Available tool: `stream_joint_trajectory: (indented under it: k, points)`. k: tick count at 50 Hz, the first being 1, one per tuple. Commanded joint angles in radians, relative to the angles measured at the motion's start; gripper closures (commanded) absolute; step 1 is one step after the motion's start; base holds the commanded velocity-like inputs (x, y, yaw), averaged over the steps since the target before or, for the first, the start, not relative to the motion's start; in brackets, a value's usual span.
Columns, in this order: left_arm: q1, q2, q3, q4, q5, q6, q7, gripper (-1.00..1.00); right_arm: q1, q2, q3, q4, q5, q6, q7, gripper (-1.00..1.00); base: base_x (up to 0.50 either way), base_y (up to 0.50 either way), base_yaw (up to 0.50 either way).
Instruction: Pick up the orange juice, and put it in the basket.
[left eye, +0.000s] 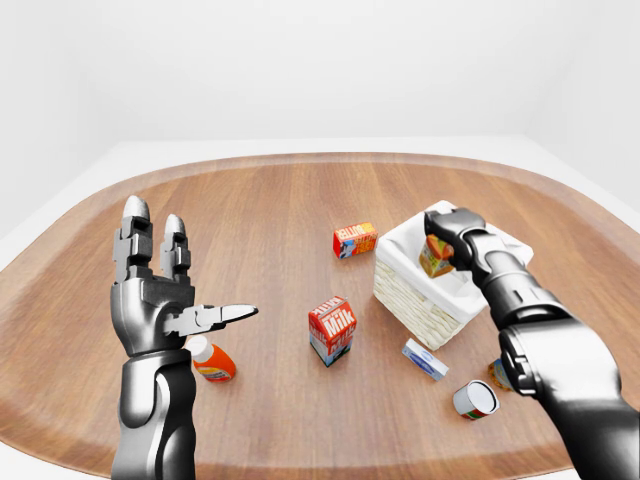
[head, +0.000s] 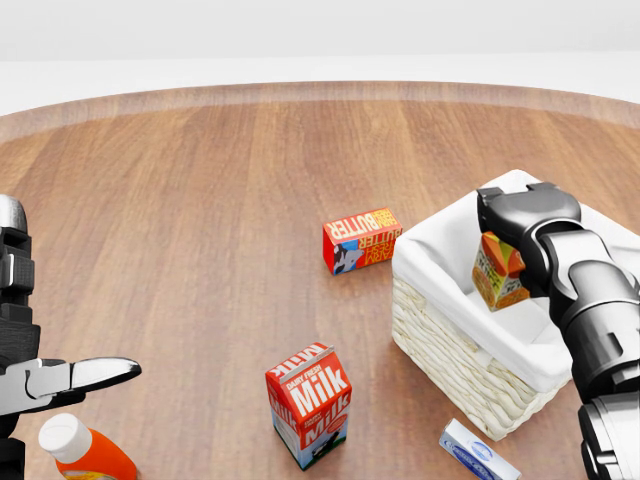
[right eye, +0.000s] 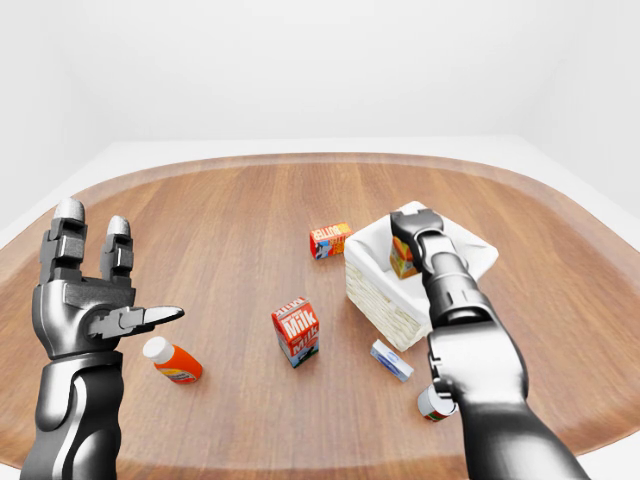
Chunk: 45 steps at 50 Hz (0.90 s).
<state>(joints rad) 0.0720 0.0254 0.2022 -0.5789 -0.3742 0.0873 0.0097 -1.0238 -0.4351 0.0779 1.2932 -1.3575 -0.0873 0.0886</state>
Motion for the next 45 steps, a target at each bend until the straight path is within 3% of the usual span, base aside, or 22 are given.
stream_joint_trajectory:
  k: [1, 45]
  points:
    - [0.0, 0.0, 0.0, 0.0, 0.0, 0.0, 0.0, -1.0, 0.01, -0.005, -0.003, -0.01, -0.019, 0.0, -0.031, 1.0, 0.0, 0.0, 0.0]
    - [0.0, 0.0, 0.0, 0.0, 0.0, 0.0, 0.0, -1.0, 0.036, 0.011, -0.002, 0.023, -0.019, 0.0, -0.102, 1.0, 0.0, 0.0, 0.0]
